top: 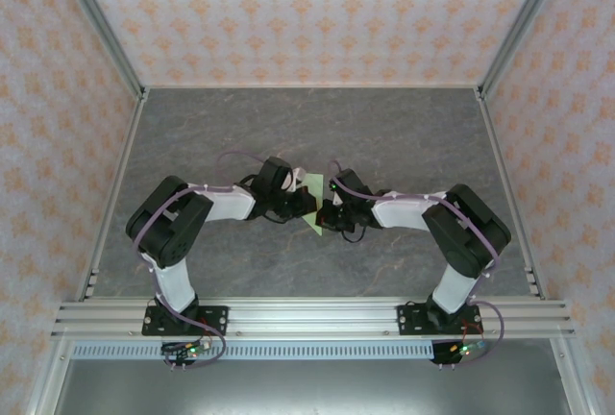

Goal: Fold a paper plane with a square sheet of paper (fold left side to right side)
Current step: Fourth fold the wing at the center of the table.

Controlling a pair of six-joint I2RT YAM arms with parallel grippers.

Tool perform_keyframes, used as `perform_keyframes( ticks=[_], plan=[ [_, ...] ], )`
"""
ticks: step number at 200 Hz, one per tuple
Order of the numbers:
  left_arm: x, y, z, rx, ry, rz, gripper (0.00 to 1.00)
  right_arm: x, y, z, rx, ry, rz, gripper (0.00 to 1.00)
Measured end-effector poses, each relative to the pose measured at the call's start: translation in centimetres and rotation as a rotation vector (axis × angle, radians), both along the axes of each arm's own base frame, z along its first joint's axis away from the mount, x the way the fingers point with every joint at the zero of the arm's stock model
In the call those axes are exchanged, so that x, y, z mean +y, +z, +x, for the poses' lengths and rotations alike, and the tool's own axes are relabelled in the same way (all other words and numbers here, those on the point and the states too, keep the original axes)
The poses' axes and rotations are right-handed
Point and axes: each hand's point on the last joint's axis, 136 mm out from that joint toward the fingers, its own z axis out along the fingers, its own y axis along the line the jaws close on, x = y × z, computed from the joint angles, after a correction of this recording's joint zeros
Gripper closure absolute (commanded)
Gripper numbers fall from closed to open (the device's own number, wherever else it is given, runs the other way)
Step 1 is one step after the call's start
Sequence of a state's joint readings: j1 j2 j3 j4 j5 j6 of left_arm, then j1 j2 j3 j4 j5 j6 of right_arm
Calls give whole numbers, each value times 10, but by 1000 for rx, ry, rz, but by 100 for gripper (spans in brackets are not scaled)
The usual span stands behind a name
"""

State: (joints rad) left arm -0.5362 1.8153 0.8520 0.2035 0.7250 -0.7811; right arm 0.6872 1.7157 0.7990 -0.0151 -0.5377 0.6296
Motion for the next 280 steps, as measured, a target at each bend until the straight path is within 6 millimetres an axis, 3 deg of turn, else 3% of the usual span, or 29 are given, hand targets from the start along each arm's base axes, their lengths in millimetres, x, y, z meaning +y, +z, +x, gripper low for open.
perform_keyframes(
  ticks=[114,185,280],
  plan=[
    [-3,-20,11,28,10,43,99,0,-1,0,4,12,-13,94],
    [-2,-21,18,48,-10,27,99,-1,-1,-1,-3,23,-16,94],
    [23,-18,88,28,41,46,98,-1,-1,-1,-4,27,-17,94]
  ],
)
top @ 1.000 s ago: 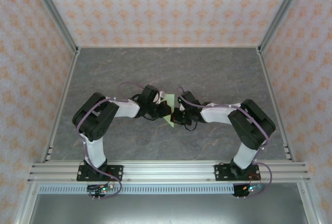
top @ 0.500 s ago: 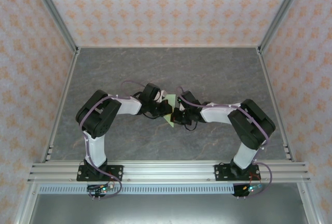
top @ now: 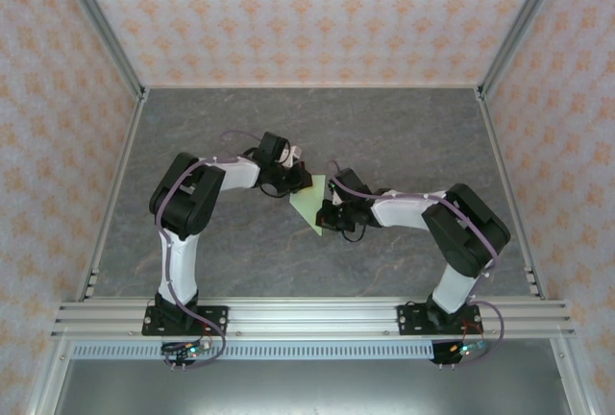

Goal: Fold a paper plane with a square sheet of paper (fold left side to right side)
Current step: Fourth fold the wing at the center of the table, then turn over the paper at the center of the table.

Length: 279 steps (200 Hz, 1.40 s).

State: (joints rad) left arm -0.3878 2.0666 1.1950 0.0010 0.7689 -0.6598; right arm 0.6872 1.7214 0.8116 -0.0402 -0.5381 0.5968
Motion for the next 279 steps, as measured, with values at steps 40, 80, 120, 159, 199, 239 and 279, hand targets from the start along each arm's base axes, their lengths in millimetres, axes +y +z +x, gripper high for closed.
perform_keyframes(
  ticks=[40,80,120,159,199,239,279],
  plan=[
    [4,1,4,-14,5,18,90,2,2,0,-3,6,12,90],
    [23,52,10,-111,43,25,65,1,7,-3,-8,27,13,83],
    [47,134,3,-291,111,1,53,-4,40,-2,-85,39,22,66],
    [53,88,-16,-191,129,24,52,-29,86,7,-253,-6,-43,52],
    [37,31,-27,-56,102,43,53,-53,117,7,-364,-64,-76,48],
    [10,18,-22,-37,63,28,57,-73,116,-5,-386,-97,-104,43],
    [-5,10,-6,-28,61,-2,80,-83,122,-13,-400,-129,-88,27]
  ],
)
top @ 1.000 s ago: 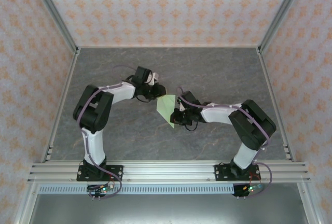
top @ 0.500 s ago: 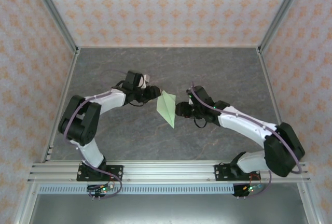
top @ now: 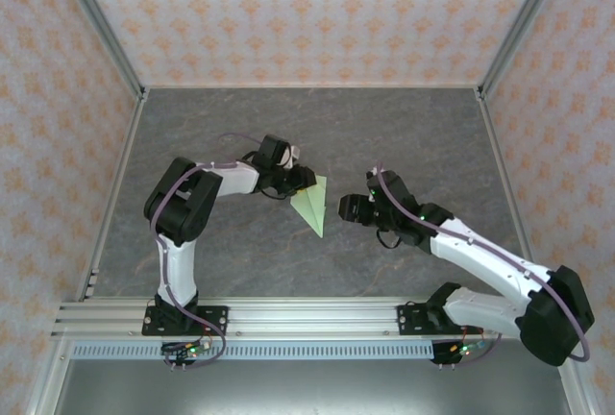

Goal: Fold a paper plane with a square sheet of paper (fold left side to right side)
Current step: Turn over the paper at the center of the table.

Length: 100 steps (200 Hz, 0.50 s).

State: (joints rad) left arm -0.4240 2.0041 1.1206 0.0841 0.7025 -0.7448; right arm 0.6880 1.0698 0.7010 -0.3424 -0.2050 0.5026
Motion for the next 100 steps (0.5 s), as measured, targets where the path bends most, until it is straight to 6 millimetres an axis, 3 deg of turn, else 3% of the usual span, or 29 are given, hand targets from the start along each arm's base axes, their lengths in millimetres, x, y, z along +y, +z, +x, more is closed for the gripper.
perform_keyframes(
  ticks=[24,51,75,100],
  plan=[
    [-2,2,2,-6,0,-10,93,-4,6,-3,-11,-9,40,15],
    [0,21,-1,-39,8,-21,96,-14,9,3,-6,-51,157,0],
    [8,84,-8,-159,27,-67,96,-21,10,7,4,-77,278,0],
    [18,163,-15,-326,63,-145,97,-6,19,6,6,-24,433,0]
  ],
)
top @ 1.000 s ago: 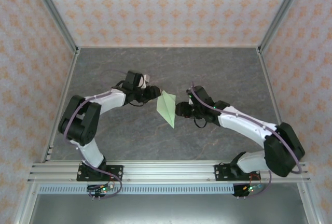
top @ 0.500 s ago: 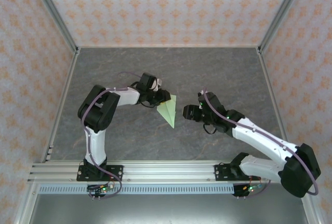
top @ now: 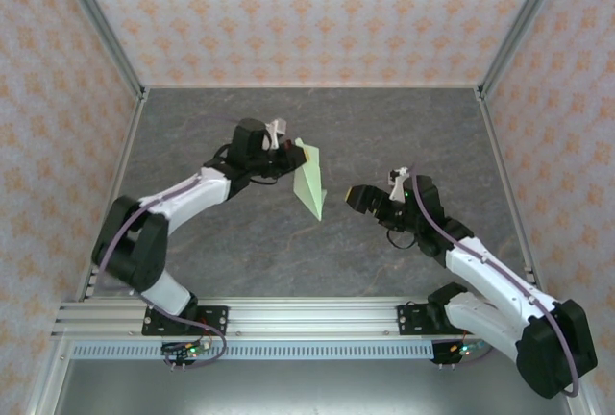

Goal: Fold a paper plane with a square sheet of paper (fold left side to right side)
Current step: Turn over the paper at the center of the table.

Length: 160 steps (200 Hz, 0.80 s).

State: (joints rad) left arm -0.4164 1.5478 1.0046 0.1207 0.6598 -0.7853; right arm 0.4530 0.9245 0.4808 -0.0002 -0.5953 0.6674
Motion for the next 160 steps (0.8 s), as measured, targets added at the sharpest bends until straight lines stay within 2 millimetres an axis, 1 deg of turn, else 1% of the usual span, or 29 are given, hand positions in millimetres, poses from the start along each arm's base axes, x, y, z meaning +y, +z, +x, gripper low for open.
perform_keyframes(
  ticks=[8,15,29,50,64,80,104,115,132,142,160],
  plan=[
    [4,21,-2,-45,16,-29,97,7,5,-1,-6,26,47,0],
    [6,34,-4,-72,27,-52,97,13,10,-1,-12,49,85,0],
    [9,50,-10,-101,40,-89,97,25,24,-1,-37,97,150,0],
    [13,55,-18,-92,54,-121,97,43,43,-7,-81,172,227,0],
    [14,57,-22,-80,61,-138,97,53,51,-10,-95,207,260,0],
    [15,63,-24,-79,68,-160,97,64,53,-10,-89,236,284,0],
    [14,76,-26,-90,69,-198,97,83,47,-7,-48,265,308,0],
    [14,81,-27,-95,69,-212,97,90,46,-6,-36,278,316,5],
    [13,85,-28,-100,63,-226,97,98,48,-5,-24,291,338,15],
    [10,86,-30,-99,56,-234,97,102,55,-6,-34,304,353,21],
    [3,88,-35,-93,34,-245,97,106,70,-5,-59,317,389,35]
  ],
)
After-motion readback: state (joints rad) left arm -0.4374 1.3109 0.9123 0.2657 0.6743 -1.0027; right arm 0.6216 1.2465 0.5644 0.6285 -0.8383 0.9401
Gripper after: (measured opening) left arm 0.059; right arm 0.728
